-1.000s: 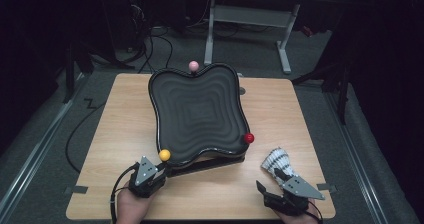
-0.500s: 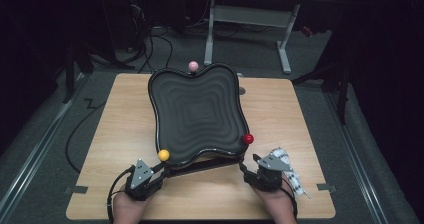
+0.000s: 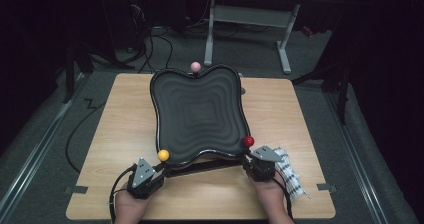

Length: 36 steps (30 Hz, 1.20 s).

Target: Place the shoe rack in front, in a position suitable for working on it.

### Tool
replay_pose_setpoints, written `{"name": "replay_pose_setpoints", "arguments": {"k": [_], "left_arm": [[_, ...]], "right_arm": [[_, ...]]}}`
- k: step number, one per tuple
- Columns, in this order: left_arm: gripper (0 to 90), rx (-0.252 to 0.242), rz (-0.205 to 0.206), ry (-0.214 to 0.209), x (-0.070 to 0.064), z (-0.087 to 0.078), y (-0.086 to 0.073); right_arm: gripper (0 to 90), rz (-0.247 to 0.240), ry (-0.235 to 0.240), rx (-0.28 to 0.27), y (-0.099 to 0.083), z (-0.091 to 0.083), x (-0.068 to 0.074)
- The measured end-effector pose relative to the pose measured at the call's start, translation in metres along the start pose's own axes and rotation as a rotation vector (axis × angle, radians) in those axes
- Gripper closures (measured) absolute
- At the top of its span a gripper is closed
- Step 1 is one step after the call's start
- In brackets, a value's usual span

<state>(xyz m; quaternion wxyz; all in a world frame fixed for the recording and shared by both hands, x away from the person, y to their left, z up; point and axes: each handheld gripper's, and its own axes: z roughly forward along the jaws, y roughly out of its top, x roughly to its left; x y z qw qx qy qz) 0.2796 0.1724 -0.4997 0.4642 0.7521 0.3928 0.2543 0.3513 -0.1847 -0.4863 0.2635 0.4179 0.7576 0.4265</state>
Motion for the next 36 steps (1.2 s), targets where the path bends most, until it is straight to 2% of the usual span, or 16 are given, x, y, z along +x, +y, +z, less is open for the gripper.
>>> {"name": "replay_pose_setpoints", "arguments": {"k": [3,5,10,14,20,22,25,28,31,36], "left_arm": [[74.3,-0.001,0.016,-0.037,-0.007,0.000,0.000],[74.3,-0.005,0.029,-0.075,-0.016,0.000,-0.001],[74.2,-0.003,0.079,-0.142,-0.040,0.002,0.001],[74.2,-0.009,0.098,-0.181,-0.054,0.005,0.002],[74.2,-0.022,0.101,-0.208,-0.058,0.009,0.002],[74.2,-0.023,0.097,-0.204,-0.059,0.010,0.002],[74.2,-0.022,0.091,-0.200,-0.061,0.011,0.003],[74.2,-0.025,0.092,-0.204,-0.064,0.014,0.004],[74.2,-0.032,0.094,-0.213,-0.068,0.018,0.005],[74.1,-0.037,0.103,-0.237,-0.073,0.022,0.006]], "right_arm": [[74.6,-0.012,-0.002,0.003,-0.006,-0.011,-0.003],[74.5,-0.017,-0.013,0.002,-0.011,-0.020,-0.006],[74.3,0.000,-0.046,0.007,-0.026,-0.045,-0.018],[74.2,0.003,-0.067,0.007,-0.032,-0.053,-0.027],[71.9,0.049,-0.067,-0.012,-0.035,-0.056,-0.038],[63.8,0.042,-0.061,-0.010,-0.035,-0.056,-0.038],[56.4,0.045,-0.062,0.000,-0.034,-0.060,-0.039],[54.3,0.032,-0.054,0.010,-0.035,-0.073,-0.041],[54.0,0.013,-0.072,-0.002,-0.037,-0.086,-0.044],[51.8,0.027,-0.096,-0.012,-0.047,-0.106,-0.055]]}}
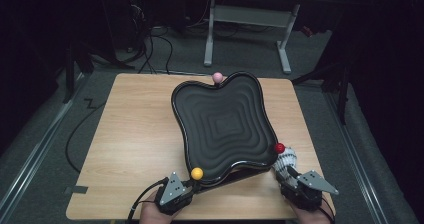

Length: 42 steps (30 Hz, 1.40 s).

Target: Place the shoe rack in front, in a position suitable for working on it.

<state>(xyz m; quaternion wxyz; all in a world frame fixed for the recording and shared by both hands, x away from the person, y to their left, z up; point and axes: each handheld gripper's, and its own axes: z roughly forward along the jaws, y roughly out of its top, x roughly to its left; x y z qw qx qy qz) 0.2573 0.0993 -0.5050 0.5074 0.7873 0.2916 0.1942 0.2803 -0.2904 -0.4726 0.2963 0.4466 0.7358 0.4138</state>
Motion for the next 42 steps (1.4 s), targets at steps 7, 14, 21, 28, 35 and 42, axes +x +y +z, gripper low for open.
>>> {"name": "replay_pose_setpoints", "arguments": {"k": [7,14,21,28,35,42], "left_arm": [[63.8,0.002,0.025,0.003,0.001,-0.001,-0.001],[45.8,0.045,0.013,-0.010,0.011,-0.003,-0.007],[35.8,0.041,-0.010,-0.020,0.014,-0.004,-0.006],[32.1,0.033,-0.029,-0.009,0.016,-0.006,-0.007],[31.4,0.023,-0.045,0.002,0.020,-0.007,-0.008],[32.6,0.020,-0.037,-0.023,0.017,-0.007,-0.008]], "right_arm": [[44.0,0.073,-0.034,0.018,-0.002,-0.008,-0.015],[26.6,0.102,-0.032,0.091,-0.008,-0.007,-0.024],[17.1,0.090,-0.040,0.136,-0.021,0.004,-0.022],[23.0,0.124,-0.030,0.211,-0.032,0.017,-0.022],[44.7,0.114,-0.044,0.214,-0.039,0.018,-0.027],[61.6,0.107,-0.059,0.196,-0.041,0.016,-0.030]]}}
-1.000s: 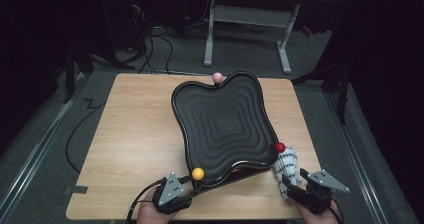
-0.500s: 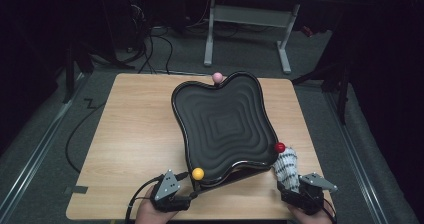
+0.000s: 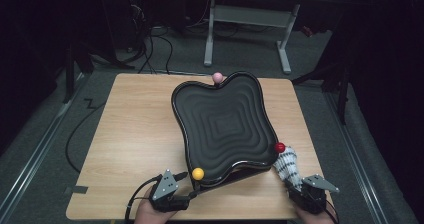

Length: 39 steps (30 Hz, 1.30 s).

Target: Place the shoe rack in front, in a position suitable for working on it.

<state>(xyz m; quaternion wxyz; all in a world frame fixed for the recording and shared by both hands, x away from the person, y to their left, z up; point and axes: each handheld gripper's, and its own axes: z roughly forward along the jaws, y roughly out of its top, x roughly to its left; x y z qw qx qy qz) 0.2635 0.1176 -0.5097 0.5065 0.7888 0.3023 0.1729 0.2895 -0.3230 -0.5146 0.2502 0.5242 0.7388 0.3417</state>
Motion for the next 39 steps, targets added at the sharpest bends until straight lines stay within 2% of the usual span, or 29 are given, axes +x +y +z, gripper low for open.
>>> {"name": "replay_pose_setpoints", "arguments": {"k": [6,10,13,22,24,26,31,39], "left_arm": [[33.2,0.006,0.005,-0.016,-0.003,0.003,-0.001],[32.9,-0.002,0.000,-0.012,-0.003,0.002,0.000],[32.9,-0.007,-0.008,-0.014,-0.002,0.001,0.000],[32.9,-0.015,-0.012,-0.020,-0.002,0.000,0.000],[32.9,-0.018,-0.013,-0.019,-0.002,0.000,0.000],[32.9,-0.022,-0.012,-0.015,-0.003,-0.001,0.000],[32.9,-0.023,-0.016,-0.017,-0.004,0.000,0.000],[32.9,-0.033,-0.019,-0.017,-0.006,-0.001,0.001]], "right_arm": [[72.5,0.004,-0.004,0.007,0.002,0.000,0.000],[75.3,-0.004,-0.005,0.000,0.003,-0.002,0.002],[75.6,-0.005,-0.017,-0.027,0.005,-0.007,0.003],[75.8,-0.015,-0.047,-0.186,0.019,-0.035,0.006],[75.8,-0.006,-0.038,-0.225,0.025,-0.043,0.008],[75.7,-0.013,-0.037,-0.281,0.034,-0.054,0.010],[75.7,-0.027,-0.019,-0.384,0.054,-0.076,0.017],[75.6,-0.068,0.024,-0.457,0.080,-0.082,0.038]]}}
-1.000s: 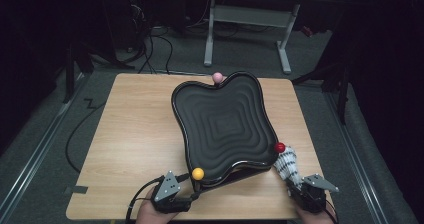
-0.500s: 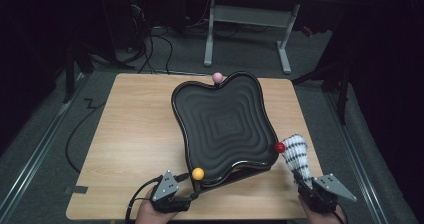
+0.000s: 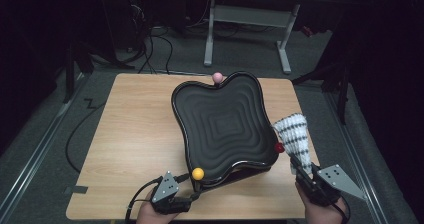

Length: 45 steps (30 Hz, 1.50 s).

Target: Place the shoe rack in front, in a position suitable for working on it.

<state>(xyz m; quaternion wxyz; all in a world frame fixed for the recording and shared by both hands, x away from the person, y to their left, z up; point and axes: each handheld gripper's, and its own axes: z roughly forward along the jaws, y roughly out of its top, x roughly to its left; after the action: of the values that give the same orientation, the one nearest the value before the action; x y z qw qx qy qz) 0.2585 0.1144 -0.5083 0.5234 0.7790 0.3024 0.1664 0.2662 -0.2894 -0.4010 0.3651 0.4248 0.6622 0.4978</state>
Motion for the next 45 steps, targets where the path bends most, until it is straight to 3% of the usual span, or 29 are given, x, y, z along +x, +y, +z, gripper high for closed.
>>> {"name": "replay_pose_setpoints", "arguments": {"k": [11,20,24,34,39,45], "left_arm": [[32.8,-0.005,0.016,0.001,-0.002,0.001,0.001],[32.8,-0.001,0.026,-0.007,-0.003,0.003,0.000],[32.8,-0.005,0.025,-0.006,-0.003,0.002,0.000],[32.7,-0.011,0.027,-0.011,-0.003,0.006,0.000],[32.8,-0.013,0.022,-0.015,-0.003,0.010,0.001],[32.8,-0.005,0.031,-0.014,-0.004,0.012,0.001]], "right_arm": [[75.2,-0.041,0.111,-0.040,0.020,0.039,0.045],[74.0,-0.077,0.169,-0.005,0.015,0.078,0.080],[70.6,-0.075,0.178,0.017,0.009,0.087,0.086],[41.2,-0.040,0.192,0.032,-0.006,0.094,0.086],[38.8,-0.046,0.208,0.011,-0.003,0.088,0.090],[45.6,-0.034,0.183,-0.013,0.000,0.083,0.091]]}}
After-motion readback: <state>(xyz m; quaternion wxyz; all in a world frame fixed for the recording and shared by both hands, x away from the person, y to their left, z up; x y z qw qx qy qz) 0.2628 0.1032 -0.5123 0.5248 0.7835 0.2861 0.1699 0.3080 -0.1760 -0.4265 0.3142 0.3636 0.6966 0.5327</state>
